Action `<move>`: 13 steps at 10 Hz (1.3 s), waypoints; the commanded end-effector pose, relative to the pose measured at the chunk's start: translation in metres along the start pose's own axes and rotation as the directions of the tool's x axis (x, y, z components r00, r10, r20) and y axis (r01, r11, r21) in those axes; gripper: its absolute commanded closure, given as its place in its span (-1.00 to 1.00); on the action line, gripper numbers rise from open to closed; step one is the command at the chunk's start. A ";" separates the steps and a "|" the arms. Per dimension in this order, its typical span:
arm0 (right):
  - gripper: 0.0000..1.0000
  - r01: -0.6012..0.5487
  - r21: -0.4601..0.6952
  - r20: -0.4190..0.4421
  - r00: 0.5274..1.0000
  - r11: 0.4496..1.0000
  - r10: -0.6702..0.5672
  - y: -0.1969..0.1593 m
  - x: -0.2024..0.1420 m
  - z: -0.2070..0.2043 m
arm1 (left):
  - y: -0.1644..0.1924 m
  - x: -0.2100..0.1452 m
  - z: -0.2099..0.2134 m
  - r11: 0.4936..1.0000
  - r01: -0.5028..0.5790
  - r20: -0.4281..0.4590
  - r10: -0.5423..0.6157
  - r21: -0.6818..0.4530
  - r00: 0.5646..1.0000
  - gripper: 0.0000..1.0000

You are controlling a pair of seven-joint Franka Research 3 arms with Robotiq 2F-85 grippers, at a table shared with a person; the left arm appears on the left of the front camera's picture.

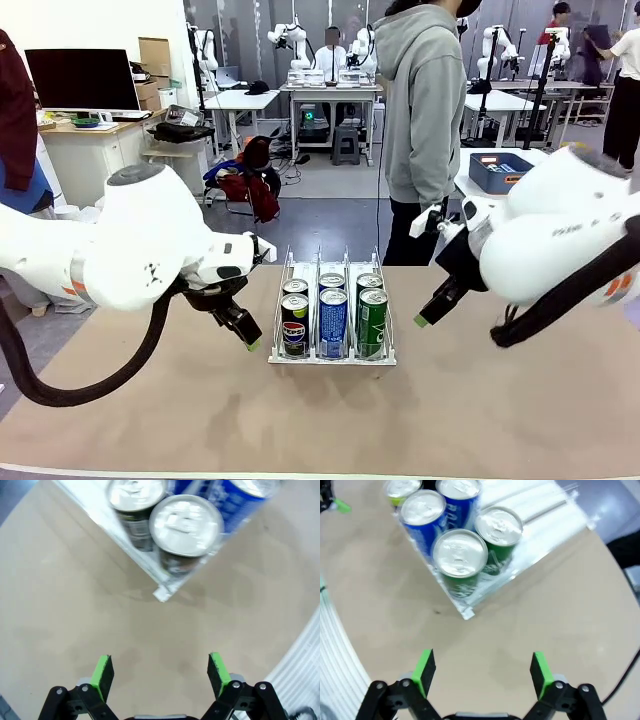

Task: Fill the beverage cans into the dispenser.
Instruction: Pick up the Pepsi coke handed by the human.

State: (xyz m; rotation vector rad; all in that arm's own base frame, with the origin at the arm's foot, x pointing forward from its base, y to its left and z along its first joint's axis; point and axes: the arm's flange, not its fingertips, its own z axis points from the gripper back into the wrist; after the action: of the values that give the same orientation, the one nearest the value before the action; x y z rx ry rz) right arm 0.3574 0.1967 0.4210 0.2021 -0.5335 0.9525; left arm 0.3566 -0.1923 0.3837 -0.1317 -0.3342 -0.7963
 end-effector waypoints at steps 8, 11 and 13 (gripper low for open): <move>-1.00 -0.039 0.123 0.110 0.994 0.992 0.025 -0.016 -0.010 0.079 | 0.027 -0.015 0.099 0.995 0.056 0.161 -0.042 -0.083 0.986 -1.00; -1.00 0.097 0.075 0.105 0.989 0.992 -0.105 -0.035 -0.002 0.098 | 0.031 -0.006 0.116 0.985 0.009 0.110 0.010 -0.172 0.994 -1.00; -1.00 0.087 0.097 0.111 0.989 0.991 -0.098 -0.053 0.015 0.133 | 0.049 0.004 0.167 0.925 0.012 0.099 0.028 -0.379 0.995 -1.00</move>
State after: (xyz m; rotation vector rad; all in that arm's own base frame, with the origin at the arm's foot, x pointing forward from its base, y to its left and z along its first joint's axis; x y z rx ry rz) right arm 0.3551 0.1256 0.5265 0.3471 -0.6000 0.8904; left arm 0.3429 -0.1317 0.5171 -0.4284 -0.3374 -0.8463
